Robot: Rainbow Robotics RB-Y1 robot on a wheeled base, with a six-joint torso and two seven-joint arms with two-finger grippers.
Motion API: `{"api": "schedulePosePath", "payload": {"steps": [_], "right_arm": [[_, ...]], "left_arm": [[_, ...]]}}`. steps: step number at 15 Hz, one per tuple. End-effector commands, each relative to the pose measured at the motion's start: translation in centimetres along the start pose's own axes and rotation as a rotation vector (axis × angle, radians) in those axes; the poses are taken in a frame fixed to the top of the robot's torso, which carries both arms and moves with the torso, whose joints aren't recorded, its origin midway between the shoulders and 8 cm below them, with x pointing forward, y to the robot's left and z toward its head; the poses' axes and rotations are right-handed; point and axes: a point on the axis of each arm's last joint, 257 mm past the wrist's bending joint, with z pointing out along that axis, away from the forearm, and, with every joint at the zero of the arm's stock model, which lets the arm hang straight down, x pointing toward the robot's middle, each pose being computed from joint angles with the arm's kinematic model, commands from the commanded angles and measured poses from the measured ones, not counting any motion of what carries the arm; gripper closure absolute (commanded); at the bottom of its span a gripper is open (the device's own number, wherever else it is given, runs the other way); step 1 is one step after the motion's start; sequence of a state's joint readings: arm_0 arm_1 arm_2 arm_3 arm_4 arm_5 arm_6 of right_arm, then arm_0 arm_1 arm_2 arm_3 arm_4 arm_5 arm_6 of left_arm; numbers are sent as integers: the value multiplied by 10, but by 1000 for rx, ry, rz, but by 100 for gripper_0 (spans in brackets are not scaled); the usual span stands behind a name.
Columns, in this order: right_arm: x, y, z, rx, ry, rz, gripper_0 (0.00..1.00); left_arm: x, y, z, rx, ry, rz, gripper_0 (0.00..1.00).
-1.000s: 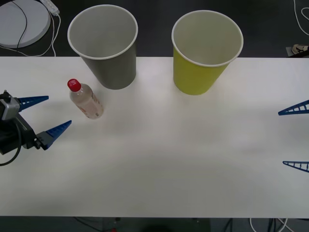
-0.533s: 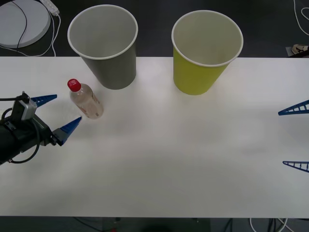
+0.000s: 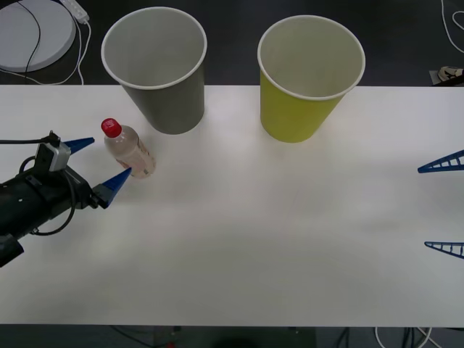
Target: Put the can into the green bin and the plastic bottle into the gray bin
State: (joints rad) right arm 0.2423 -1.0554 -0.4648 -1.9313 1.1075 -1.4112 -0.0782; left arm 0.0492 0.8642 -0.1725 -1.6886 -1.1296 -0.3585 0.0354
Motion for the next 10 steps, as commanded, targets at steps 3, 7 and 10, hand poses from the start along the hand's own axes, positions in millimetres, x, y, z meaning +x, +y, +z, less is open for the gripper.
{"api": "schedulePosePath", "payload": {"steps": [3, 7, 10], "right_arm": [[0, 0, 0, 0, 0, 0, 0], [0, 0, 0, 0, 0, 0, 0], [0, 0, 0, 0, 0, 0, 0]], "left_arm": [[0, -5, 15, -22, -2, -16, 0], [-1, -6, 30, -30, -16, -34, 0], [-2, -5, 40, -42, -23, -35, 0]]}}
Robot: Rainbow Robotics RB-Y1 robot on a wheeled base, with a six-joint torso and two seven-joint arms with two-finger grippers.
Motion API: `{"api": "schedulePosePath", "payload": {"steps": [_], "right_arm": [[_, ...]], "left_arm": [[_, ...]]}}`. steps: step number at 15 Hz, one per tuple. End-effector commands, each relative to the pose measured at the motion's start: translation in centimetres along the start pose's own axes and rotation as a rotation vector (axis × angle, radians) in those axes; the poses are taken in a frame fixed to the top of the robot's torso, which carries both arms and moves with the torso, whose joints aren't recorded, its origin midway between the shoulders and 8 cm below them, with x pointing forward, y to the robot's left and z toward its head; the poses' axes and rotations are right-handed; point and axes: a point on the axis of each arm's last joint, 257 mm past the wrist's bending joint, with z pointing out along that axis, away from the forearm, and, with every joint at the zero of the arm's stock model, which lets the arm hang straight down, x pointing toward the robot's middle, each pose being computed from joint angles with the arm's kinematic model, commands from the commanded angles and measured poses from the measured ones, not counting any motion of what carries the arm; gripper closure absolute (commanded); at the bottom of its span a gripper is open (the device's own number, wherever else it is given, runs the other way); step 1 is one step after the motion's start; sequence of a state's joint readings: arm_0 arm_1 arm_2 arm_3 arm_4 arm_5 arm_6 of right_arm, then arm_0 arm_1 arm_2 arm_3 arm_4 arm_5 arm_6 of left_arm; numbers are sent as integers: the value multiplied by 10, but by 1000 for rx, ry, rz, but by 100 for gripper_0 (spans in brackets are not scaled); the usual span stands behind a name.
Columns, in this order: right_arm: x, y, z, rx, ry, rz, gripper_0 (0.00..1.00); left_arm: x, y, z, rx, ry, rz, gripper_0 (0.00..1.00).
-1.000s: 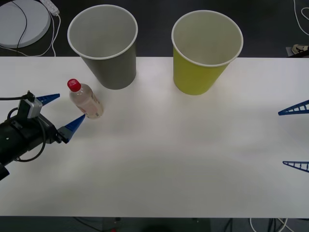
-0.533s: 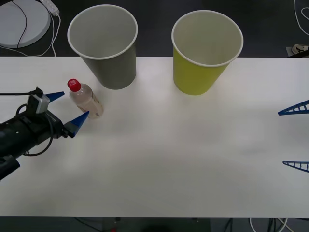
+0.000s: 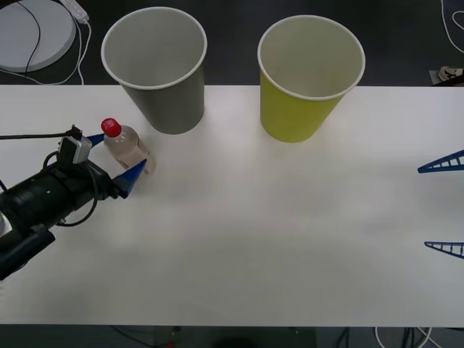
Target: Put the can into the green bin and the plastic bottle into the gray bin
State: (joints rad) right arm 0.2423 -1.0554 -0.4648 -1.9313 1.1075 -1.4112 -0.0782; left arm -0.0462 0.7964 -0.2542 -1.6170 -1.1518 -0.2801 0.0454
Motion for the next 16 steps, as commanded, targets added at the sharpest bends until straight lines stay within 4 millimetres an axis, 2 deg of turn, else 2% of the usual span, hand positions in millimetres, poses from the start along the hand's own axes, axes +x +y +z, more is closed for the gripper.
{"api": "schedulePosePath", "payload": {"steps": [1, 7, 16], "right_arm": [[0, 0, 0, 0, 0, 0, 0], [0, 0, 0, 0, 0, 0, 0], [0, 0, 0, 0, 0, 0, 0]], "left_arm": [[0, 0, 8, -6, -5, -1, 0], [-6, -4, 19, -10, -22, -19, 0], [-18, -6, 21, 1, -48, -31, 0]]}}
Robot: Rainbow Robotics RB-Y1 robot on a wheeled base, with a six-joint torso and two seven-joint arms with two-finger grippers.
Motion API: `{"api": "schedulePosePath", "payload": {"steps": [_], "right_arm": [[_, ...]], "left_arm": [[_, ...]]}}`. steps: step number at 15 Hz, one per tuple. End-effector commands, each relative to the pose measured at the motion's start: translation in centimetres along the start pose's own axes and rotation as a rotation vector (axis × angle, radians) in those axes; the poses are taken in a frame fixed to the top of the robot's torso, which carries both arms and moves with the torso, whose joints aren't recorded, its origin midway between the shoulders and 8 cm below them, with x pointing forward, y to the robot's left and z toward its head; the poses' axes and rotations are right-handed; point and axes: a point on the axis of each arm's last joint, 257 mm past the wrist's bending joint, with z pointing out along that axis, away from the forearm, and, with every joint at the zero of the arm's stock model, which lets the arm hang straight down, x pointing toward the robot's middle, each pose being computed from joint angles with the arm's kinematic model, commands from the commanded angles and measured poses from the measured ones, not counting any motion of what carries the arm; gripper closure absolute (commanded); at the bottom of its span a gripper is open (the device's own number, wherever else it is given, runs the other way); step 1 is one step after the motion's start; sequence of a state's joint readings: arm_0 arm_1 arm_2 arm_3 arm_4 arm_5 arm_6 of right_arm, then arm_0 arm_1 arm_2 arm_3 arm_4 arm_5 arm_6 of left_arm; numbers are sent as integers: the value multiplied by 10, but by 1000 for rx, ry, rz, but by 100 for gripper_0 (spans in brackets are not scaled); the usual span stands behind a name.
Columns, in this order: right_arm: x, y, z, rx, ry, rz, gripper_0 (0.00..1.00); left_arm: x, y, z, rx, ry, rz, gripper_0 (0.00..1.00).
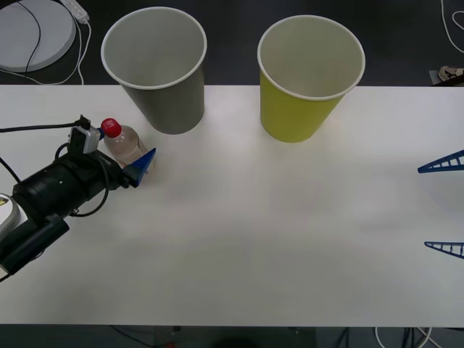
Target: Put the can into the green bin and the plastic bottle into the gray bin
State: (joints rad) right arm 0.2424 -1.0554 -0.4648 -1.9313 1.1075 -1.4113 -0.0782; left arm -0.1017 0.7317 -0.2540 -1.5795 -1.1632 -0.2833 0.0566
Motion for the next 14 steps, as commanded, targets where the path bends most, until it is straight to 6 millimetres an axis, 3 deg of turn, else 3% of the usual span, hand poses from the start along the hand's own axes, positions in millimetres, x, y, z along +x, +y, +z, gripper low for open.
{"api": "schedulePosePath", "payload": {"steps": [1, 5, 6, 7, 14], "right_arm": [[0, 0, 0, 0, 0, 0, 0], [0, 0, 0, 0, 0, 0, 0], [0, 0, 0, 0, 0, 0, 0], [0, 0, 0, 0, 0, 0, 0], [0, 0, 0, 0, 0, 0, 0]], "left_arm": [[-2, -3, 0, 9, -3, 10, 0], [-3, -10, 0, 34, -5, 17, 1], [-2, -11, 0, 37, -3, 16, 46], [-3, -10, 0, 37, -4, 14, 100], [-3, -12, 0, 42, -4, 12, 100]]}}
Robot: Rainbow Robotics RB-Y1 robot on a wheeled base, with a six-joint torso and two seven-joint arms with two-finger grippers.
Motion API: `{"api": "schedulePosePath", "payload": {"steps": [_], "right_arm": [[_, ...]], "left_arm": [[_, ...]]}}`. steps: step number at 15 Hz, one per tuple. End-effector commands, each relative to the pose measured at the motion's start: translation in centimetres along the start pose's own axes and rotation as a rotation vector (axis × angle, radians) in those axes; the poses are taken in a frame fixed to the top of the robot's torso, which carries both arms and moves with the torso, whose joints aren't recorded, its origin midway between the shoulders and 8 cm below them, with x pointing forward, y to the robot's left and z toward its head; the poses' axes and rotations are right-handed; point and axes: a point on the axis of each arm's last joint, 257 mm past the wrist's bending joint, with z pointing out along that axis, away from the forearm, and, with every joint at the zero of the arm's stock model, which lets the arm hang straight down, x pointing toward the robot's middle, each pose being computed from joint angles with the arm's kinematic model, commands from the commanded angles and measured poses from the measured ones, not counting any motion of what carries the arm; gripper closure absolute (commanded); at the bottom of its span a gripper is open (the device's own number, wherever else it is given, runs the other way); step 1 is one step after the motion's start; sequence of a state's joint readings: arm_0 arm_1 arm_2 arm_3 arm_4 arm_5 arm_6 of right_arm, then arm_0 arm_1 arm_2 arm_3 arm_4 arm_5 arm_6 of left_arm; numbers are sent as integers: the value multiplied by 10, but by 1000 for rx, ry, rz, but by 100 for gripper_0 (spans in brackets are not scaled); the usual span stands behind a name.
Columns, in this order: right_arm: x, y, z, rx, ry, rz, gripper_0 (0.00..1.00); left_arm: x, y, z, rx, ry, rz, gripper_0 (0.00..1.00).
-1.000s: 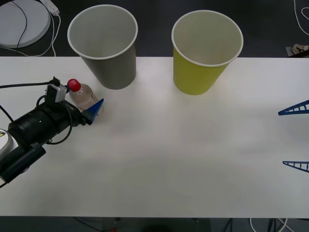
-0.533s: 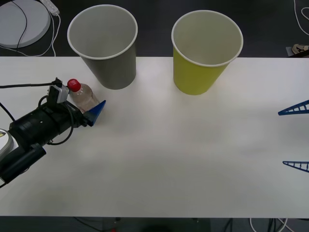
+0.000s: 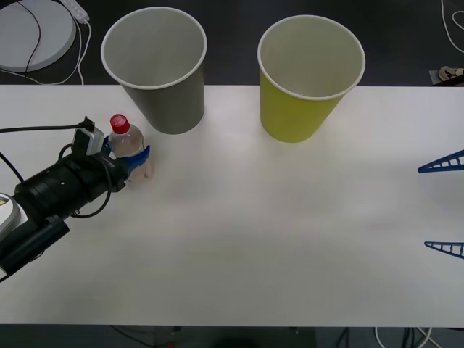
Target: Put the can into the green bin and the plastic bottle into the gray bin
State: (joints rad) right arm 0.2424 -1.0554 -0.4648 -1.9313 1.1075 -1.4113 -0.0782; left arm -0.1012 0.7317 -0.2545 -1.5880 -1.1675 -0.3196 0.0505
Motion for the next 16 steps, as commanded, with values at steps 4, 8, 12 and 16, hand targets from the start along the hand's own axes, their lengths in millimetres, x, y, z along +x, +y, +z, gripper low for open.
{"api": "schedulePosePath", "payload": {"steps": [4, 8, 12, 16], "right_arm": [[0, 0, 0, 0, 0, 0, 0], [0, 0, 0, 0, 0, 0, 0], [0, 0, 0, 0, 0, 0, 0], [0, 0, 0, 0, 0, 0, 0]], "left_arm": [[-1, -1, 0, 4, -2, 2, 100], [-5, -3, -6, 12, -5, 19, 100], [-12, -6, -25, 9, -19, 24, 100], [-24, -10, -39, 22, -33, 3, 100]]}}
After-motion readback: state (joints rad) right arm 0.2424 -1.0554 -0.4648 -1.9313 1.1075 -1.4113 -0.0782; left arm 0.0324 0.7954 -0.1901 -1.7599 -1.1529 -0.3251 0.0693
